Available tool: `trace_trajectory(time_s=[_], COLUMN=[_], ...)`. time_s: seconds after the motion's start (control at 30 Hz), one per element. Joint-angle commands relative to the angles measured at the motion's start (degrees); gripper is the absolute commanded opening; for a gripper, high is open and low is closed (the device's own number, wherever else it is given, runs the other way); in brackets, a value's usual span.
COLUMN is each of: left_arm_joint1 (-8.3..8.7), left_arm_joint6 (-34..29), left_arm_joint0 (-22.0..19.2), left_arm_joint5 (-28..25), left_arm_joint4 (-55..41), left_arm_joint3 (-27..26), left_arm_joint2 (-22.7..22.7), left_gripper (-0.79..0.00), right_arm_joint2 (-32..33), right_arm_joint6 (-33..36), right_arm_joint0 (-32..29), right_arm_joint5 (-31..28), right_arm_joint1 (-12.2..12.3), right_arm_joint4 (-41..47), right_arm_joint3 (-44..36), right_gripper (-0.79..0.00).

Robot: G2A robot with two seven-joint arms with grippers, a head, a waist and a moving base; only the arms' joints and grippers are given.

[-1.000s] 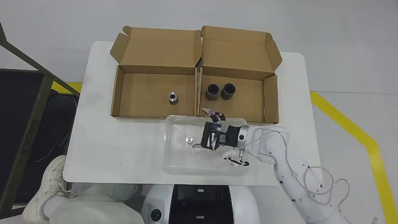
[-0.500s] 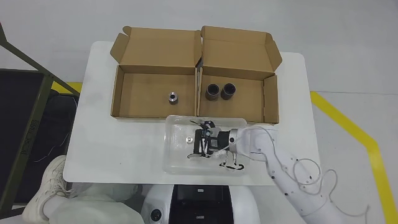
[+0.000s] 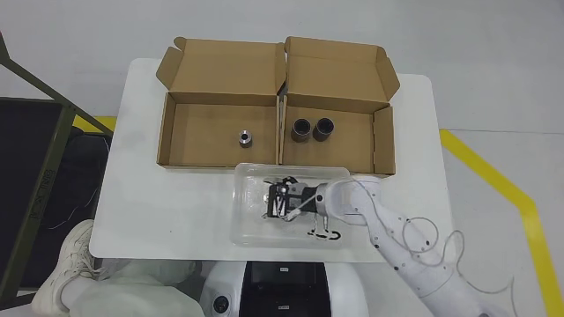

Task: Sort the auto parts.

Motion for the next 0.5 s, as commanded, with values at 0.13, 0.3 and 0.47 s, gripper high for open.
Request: trace_trajectory(time_s=[0.13, 0.3, 0.47], left_arm_joint1=[0.0, 0.0, 0.0], left_arm_joint6=[0.0, 0.0, 0.0], left_arm_joint0=[0.0, 0.0, 0.0], left_arm_joint5=[0.0, 0.0, 0.0], left_arm_joint4=[0.0, 0.0, 0.0], left_arm_joint3=[0.0, 0.0, 0.0], left_arm_joint2=[0.0, 0.0, 0.0], left_gripper=[0.0, 0.0, 0.0], right_arm_joint2=[-1.52, -2.4, -2.96], right_arm_joint6=[0.46, 0.55, 0.21], right_arm_joint0=[1.12, 1.77, 2.35], right_arm_joint5=[0.89, 1.77, 2.15], right_arm_joint1=[-0.36, -0.54, -0.66], right_arm_joint4=[-0.08, -0.53, -0.54], right_arm_joint3=[2.32, 3.61, 4.48], right_gripper=[-0.24, -0.317, -0.397])
